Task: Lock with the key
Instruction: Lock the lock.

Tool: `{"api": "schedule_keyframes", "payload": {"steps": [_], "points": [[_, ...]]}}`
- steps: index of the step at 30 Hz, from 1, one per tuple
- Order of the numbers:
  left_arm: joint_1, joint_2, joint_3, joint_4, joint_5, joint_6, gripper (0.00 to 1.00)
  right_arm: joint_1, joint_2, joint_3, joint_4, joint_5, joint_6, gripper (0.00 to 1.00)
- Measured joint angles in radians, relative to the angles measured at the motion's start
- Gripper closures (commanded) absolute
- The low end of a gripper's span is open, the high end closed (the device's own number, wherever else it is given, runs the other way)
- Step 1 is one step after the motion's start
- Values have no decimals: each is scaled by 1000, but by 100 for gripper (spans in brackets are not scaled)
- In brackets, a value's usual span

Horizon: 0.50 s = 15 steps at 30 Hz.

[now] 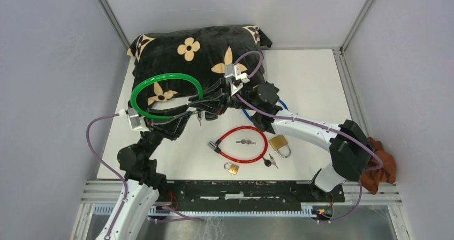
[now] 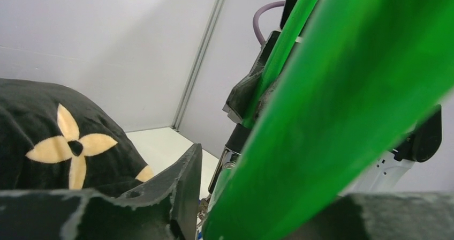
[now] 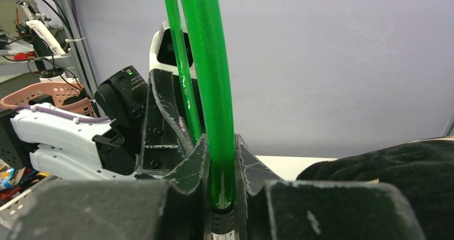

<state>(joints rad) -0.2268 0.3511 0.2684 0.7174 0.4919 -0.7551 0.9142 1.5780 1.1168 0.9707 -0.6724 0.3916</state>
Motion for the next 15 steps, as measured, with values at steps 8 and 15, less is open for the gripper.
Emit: {"api": "schedule_keyframes", "payload": {"steps": [8, 15], "points": [[1, 0, 0, 31, 16, 2, 96, 0, 22, 34, 1, -3, 31, 100], [1, 0, 0, 36, 16, 2, 98, 0, 22, 37, 0, -2, 46, 100]]}}
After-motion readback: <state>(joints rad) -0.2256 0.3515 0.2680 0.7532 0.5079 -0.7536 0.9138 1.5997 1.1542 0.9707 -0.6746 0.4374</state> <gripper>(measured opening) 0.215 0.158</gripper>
